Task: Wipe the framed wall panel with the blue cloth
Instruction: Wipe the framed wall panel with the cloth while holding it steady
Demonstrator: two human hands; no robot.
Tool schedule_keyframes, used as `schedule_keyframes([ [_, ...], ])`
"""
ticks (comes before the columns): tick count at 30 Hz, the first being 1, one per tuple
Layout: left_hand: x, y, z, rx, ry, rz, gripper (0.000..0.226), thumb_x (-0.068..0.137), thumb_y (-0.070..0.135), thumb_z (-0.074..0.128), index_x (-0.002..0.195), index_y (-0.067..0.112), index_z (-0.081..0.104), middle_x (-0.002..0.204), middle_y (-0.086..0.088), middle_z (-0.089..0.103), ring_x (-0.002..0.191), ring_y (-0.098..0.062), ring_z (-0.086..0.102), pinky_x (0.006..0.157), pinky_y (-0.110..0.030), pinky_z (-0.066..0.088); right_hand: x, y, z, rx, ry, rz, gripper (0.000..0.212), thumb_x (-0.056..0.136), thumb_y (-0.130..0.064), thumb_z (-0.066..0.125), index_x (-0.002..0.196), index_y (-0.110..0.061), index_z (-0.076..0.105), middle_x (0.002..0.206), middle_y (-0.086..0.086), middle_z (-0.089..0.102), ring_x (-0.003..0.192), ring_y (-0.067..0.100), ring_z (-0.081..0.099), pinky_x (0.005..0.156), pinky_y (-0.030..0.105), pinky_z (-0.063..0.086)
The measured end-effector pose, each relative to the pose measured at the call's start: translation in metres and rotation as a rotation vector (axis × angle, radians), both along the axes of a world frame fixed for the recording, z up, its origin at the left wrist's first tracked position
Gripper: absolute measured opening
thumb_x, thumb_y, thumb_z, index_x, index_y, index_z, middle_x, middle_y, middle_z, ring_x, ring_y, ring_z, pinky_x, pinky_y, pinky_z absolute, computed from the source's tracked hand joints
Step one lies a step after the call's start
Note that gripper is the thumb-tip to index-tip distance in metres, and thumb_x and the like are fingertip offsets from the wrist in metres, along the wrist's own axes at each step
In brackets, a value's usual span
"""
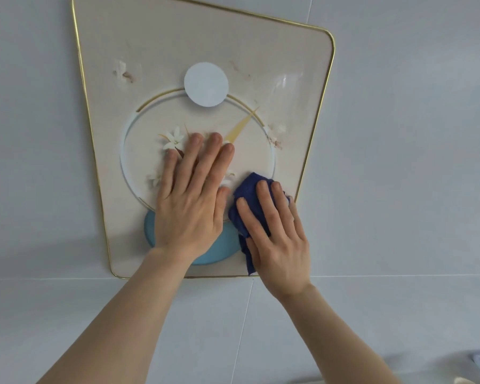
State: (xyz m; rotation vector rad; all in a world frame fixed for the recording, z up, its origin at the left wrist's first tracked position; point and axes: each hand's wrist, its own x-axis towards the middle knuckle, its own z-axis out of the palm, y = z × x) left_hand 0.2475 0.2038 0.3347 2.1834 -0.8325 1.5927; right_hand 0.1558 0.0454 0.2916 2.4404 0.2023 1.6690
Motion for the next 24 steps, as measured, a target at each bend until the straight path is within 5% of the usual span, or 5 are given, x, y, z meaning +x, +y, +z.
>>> schedule_keyframes([
  [4,0.006,-0.007,-0.008,-0.014,-0.021,0.009,0.059,0.109,0.033,0.035,0.163,0.019,0.018,0.171,0.001,0.010,0.159,-0.024,0.010,0.130,-0.050,0.009,-0.001,-0.017,0.006,-0.064,-0.007,-0.007,0.040,0.104,-0.009,0.060,0.142,-0.018,0.060,0.155,0.015,0.048,0.148,0.037,0.040,0.117,0.055,0.042],
  [11,0.004,-0.007,-0.008,-0.019,-0.024,0.002,0.059,0.110,0.032,0.034,0.164,0.020,0.014,0.171,0.002,0.007,0.159,-0.024,0.008,0.130,-0.051,0.011,0.002,-0.005,0.032,0.226,-0.186,0.000,0.038,0.101,-0.001,0.060,0.136,-0.013,0.065,0.153,0.020,0.050,0.148,0.039,0.041,0.118,0.058,0.039],
  [19,0.005,-0.010,-0.010,-0.049,-0.027,0.012,0.058,0.109,0.031,0.034,0.163,0.020,0.017,0.171,0.001,0.011,0.159,-0.025,0.011,0.130,-0.049,0.008,0.007,-0.005,0.015,0.212,-0.204,0.076,0.028,0.105,-0.003,0.054,0.127,-0.005,0.071,0.145,0.022,0.058,0.142,0.043,0.048,0.113,0.060,0.043],
  [24,0.003,-0.009,-0.008,-0.057,-0.022,-0.004,0.059,0.108,0.028,0.039,0.163,0.018,0.021,0.171,-0.002,0.018,0.159,-0.027,0.014,0.130,-0.051,0.010,-0.005,-0.010,-0.027,0.138,-0.135,0.096,0.046,0.082,0.020,0.072,0.117,-0.010,0.077,0.139,0.013,0.065,0.134,0.036,0.058,0.110,0.055,0.047],
])
